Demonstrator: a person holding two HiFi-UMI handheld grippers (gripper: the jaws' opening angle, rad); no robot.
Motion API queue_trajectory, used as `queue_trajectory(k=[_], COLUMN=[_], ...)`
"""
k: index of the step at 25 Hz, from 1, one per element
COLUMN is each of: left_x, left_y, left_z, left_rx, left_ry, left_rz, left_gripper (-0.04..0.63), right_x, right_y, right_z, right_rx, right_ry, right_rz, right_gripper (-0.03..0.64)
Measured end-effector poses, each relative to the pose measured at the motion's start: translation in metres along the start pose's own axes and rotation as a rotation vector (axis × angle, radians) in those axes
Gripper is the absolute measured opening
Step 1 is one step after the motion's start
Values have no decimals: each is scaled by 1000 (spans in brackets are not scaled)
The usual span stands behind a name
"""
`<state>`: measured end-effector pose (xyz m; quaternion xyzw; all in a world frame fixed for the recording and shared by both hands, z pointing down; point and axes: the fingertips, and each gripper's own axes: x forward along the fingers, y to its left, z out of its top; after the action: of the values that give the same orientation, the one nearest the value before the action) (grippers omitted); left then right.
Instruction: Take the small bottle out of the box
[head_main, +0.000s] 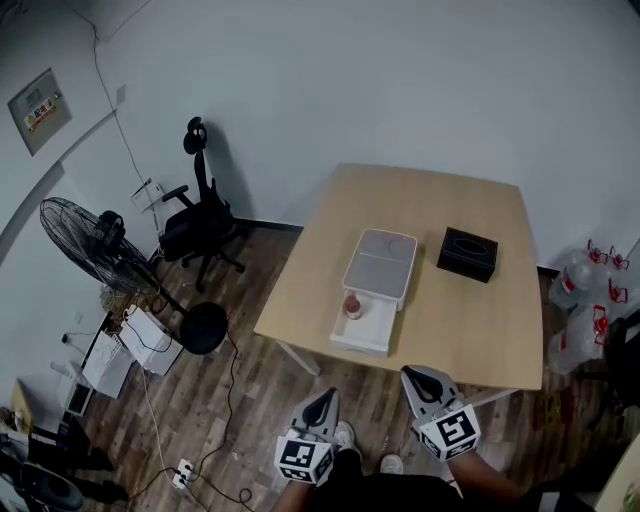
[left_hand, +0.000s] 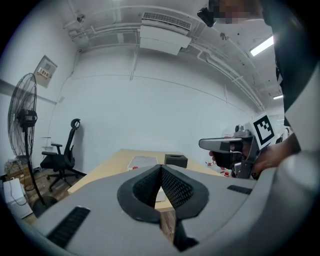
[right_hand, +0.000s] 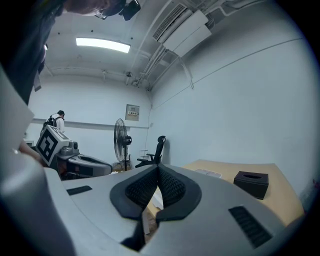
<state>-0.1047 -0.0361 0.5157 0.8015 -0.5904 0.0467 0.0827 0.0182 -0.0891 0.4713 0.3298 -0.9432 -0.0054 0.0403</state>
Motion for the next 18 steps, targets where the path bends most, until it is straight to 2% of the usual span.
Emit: queue_trajectory(k=[4,10,13,14,18], left_x=[28,61,74,78,95], left_y=[22,57,72,77,91], left_z=[11,24,27,27,26], left_rx=[43,63,57,52,43], left_ry=[4,-8,-12,-13,-20], left_rz=[-45,-117,-147,-157,-193], left_gripper=[12,25,78,113,313], right_x=[28,69,85,90,107], right_y=[-15,-32,-33,-33,-34], right_z=[5,7,10,10,7], right_rx=[-6,6,1,0,-5], right_ry=[5,2,7,10,19], right_rz=[-44,-108,-130,-138,-167], right_gripper=[12,12,12,12,12])
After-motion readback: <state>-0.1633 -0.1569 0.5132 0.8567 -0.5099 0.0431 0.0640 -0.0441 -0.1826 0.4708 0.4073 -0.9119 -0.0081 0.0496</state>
